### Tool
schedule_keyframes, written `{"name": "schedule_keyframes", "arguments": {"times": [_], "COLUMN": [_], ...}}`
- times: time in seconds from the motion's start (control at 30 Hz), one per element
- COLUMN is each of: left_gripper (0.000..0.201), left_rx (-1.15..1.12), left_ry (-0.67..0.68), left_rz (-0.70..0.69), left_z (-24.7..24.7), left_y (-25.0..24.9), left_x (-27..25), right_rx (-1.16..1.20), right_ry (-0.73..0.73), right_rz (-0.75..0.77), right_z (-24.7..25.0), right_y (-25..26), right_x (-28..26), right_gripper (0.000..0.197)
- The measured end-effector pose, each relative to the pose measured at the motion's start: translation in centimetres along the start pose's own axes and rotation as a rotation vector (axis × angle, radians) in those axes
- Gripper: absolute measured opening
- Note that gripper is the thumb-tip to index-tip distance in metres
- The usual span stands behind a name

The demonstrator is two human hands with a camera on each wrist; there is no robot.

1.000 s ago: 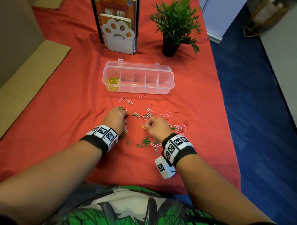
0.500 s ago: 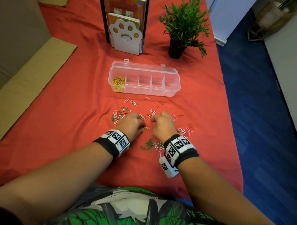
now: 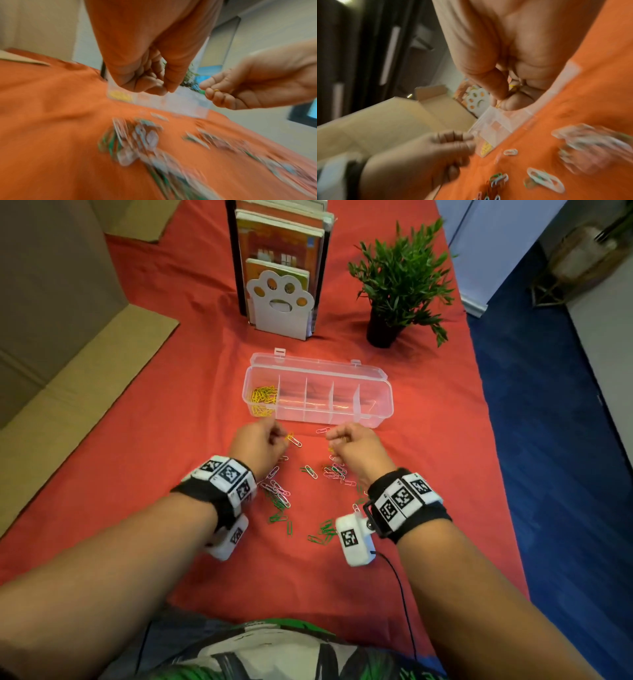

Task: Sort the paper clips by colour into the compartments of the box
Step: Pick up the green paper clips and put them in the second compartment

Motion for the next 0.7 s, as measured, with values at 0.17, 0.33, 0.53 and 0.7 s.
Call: {"name": "schedule_keyframes", "arguments": {"times": [0.17,0.33,0.53,0.7], "left_gripper": [0.015,0.021,0.014,0.010], "left_rx": [-0.041,0.027,0.002,0.034], "left_ry": [-0.229,-0.254,-0.164,0.147], "left_rz": [0.055,0.083,0.076,0.144], "left_z": [5.4,7.1,6.5,2.3], "left_y": [-0.9,-0.2,2.6,4.8], "left_x": [5.2,6.5,2.8,-2.9], "right_rx": [-0.063,-0.275,-0.349,-0.582], "right_ry": [-0.091,0.009,-0.092,0.081], "right_rz": [0.189,0.227,0.275,0.236], "right_z": [-1.8,-4.7,-2.9,-1.6], "right_y": [6.3,10.2,9.1,3.5], "right_x": [3.4,6.5,4.7,-0.1], "right_gripper": [0.036,0.039,0.032,0.017]}}
Point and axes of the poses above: each hand's wrist, its own x-axis towards the middle knuckle, its own z-axis out of the back of the hand, y = z × x, the point moved 3 cm from there along x, towards the middle knuckle, and after that the axes turned 10 degrees about -x, right-handed, at the moved point
